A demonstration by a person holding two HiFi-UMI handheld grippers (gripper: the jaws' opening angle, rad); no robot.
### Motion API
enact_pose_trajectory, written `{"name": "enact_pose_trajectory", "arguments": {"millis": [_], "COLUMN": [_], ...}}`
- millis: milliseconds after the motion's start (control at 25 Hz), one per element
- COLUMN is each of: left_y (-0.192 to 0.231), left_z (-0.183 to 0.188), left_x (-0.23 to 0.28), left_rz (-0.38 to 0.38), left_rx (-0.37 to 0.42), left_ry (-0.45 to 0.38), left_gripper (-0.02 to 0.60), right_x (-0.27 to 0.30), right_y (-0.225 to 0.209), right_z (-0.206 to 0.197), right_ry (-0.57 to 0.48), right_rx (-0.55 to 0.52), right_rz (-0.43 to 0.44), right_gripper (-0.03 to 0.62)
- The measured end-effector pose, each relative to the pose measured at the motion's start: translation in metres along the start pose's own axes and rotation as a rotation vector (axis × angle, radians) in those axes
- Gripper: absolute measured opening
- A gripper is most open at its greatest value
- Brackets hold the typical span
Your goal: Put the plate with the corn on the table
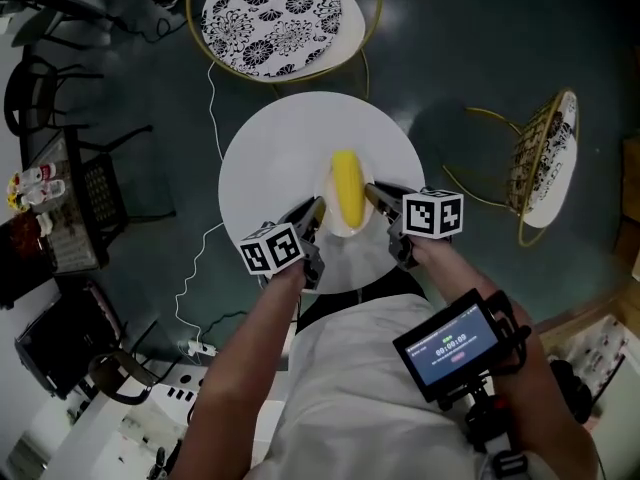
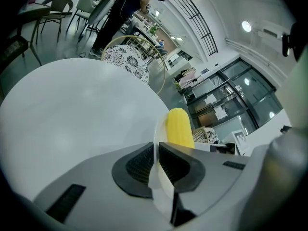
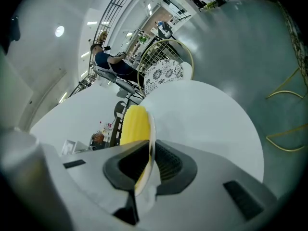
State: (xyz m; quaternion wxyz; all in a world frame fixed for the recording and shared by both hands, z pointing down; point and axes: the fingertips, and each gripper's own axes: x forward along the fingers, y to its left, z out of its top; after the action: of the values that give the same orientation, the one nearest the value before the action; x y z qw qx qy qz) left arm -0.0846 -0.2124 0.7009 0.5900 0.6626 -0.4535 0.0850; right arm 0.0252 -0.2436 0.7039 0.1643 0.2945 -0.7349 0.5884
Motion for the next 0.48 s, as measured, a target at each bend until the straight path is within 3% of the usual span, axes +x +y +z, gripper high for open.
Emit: {"name": "enact_pose_trajectory", "arguments": {"millis": [480], "left_y": [0.024], "left_z": [0.047], "left_x": [0.020], "left_rz": [0.058], "left_rx": [-0.017], "left_ry": [-0.058], "left_gripper": [0.038], "right_x": [0.043], "right_y": [-0.004], "right_z": [0.045], "right_ry": [0.013], "right_rx": [-0.064], "right_rz": [-0.024], "right_gripper": [0.048]}}
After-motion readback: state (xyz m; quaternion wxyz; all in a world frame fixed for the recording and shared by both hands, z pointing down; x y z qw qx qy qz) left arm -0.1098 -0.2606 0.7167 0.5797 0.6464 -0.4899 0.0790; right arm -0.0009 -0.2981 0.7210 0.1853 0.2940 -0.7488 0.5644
